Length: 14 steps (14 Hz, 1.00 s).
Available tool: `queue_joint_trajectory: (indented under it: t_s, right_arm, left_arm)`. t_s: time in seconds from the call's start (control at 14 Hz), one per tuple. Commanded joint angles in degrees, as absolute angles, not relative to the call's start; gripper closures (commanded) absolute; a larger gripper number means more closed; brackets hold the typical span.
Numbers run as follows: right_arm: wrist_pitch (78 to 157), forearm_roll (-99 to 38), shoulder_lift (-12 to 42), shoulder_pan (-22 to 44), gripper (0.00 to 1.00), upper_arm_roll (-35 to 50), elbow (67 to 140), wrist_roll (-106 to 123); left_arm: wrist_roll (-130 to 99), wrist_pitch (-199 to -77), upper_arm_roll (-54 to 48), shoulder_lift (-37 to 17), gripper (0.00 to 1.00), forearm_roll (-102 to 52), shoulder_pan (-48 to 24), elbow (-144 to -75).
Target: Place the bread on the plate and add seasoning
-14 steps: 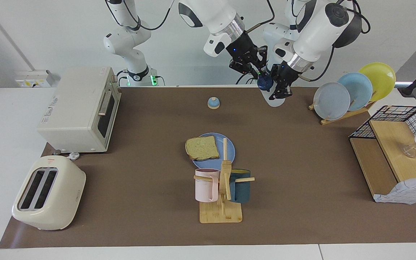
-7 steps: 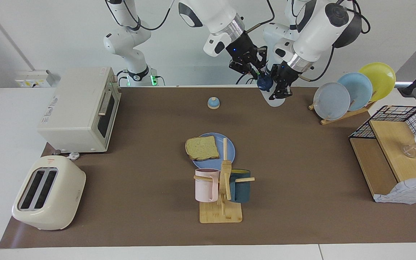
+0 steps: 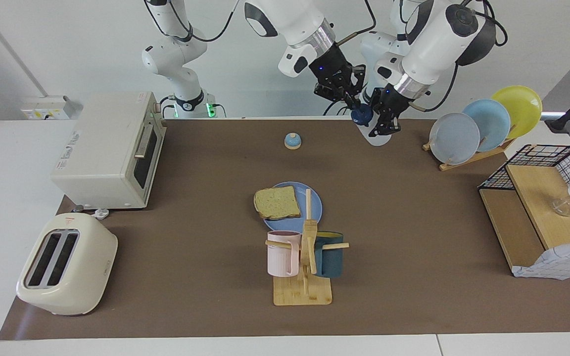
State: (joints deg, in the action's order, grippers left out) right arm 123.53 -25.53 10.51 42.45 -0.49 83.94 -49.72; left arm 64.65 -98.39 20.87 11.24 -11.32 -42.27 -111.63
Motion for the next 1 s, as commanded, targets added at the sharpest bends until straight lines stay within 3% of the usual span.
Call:
queue_joint_trajectory:
  t_s: [0.0,0.43,0.93]
  right_arm:
    - [128.14,-25.31,10.28,42.54,1.00,-0.26,84.90,-54.11]
    - [129.19,-35.41,10.37,39.20,1.00,-0.26,85.08,-62.39]
    - [142.19,-40.34,9.67,40.08,1.00,-0.18,89.82,-68.46]
  left_arm:
    - [64.25,-98.17,20.83,12.39,1.00,-11.69,-42.28,-112.59]
    - [64.25,-98.09,20.83,12.39,1.00,-11.69,-42.28,-112.59]
    - [64.25,-98.00,20.83,12.39,1.00,-11.69,-42.28,-112.59]
